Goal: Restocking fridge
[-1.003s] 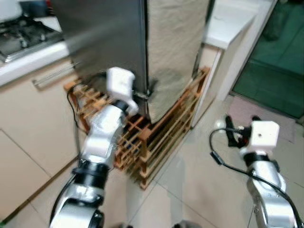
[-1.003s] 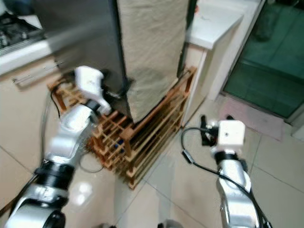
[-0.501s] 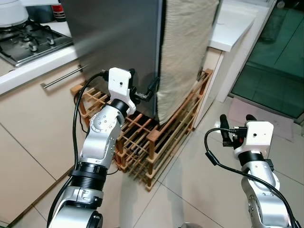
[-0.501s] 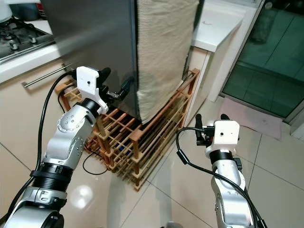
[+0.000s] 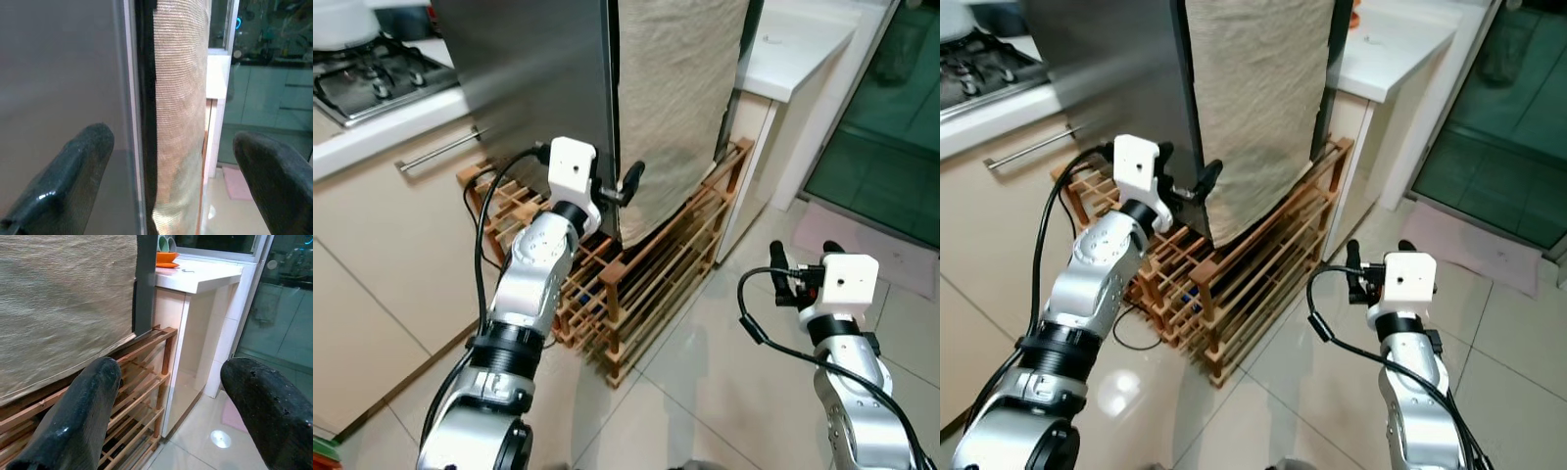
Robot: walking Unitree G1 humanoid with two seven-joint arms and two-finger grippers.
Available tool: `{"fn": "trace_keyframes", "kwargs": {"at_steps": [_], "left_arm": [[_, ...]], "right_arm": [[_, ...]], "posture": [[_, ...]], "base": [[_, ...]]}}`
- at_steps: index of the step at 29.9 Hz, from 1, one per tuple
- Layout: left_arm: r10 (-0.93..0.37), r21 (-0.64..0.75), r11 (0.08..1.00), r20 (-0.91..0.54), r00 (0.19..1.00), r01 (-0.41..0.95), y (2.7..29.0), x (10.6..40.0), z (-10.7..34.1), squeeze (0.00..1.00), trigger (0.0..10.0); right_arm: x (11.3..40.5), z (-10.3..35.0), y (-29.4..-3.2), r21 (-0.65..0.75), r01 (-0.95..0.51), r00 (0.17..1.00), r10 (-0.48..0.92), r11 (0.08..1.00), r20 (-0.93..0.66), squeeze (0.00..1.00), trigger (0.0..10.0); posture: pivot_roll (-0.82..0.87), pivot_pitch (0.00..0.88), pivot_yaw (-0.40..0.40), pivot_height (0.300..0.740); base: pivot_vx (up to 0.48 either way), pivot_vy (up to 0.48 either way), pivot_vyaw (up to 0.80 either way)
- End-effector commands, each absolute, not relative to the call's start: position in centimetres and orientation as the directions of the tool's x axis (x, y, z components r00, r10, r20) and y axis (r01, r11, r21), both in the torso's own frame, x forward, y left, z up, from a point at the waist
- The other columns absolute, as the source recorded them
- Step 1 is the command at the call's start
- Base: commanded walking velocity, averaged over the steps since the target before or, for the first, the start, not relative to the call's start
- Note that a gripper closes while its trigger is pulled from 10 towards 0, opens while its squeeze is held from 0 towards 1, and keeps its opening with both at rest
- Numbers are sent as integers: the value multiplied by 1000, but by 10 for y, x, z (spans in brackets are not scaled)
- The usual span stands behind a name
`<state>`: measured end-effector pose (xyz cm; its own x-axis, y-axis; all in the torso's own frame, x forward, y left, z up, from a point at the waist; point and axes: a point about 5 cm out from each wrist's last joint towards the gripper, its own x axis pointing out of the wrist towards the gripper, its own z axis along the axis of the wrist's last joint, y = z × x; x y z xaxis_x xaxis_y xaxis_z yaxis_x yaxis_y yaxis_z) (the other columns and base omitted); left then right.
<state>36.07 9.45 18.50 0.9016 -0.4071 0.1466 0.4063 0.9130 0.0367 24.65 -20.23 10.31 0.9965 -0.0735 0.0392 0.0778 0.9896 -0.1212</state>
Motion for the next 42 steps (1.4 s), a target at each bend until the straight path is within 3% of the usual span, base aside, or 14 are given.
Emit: {"fn": "trace_keyframes", "kwargs": {"at_steps": [1, 11, 33, 36, 42], "left_arm": [[-417, 35, 909, 137, 899, 416, 92, 365, 185, 0, 10000], [-479, 16, 877, 102, 872, 480, 69, 382, 189, 0, 10000], [-534, -56, 840, 95, 840, 540, 26, 388, 197, 0, 10000], [-569, -77, 816, 75, 819, 573, 11, 384, 196, 0, 10000], [-764, -65, 634, 97, 637, 770, -38, 361, 199, 0, 10000]], "right_arm": [[245, 107, -202, -130, 73, 996, -66, 989, 58, 0, 10000], [237, 110, -204, -136, 83, 996, -76, 987, 56, 0, 10000], [212, 112, -214, -165, 107, 994, -108, 980, 6, 0, 10000], [211, 112, -213, -162, 110, 994, -111, 981, 4, 0, 10000], [208, 112, -212, -161, 112, 993, -114, 981, -3, 0, 10000]], "posture": [[-175, 0, 8, 732], [-212, 0, 11, 732], [-276, 51, 18, 732], [-283, 54, 22, 732], [-286, 64, 28, 732]], "base": [[0, 0, 0], [0, 0, 0], [0, 0, 0], [0, 0, 0], [0, 0, 0]]}}
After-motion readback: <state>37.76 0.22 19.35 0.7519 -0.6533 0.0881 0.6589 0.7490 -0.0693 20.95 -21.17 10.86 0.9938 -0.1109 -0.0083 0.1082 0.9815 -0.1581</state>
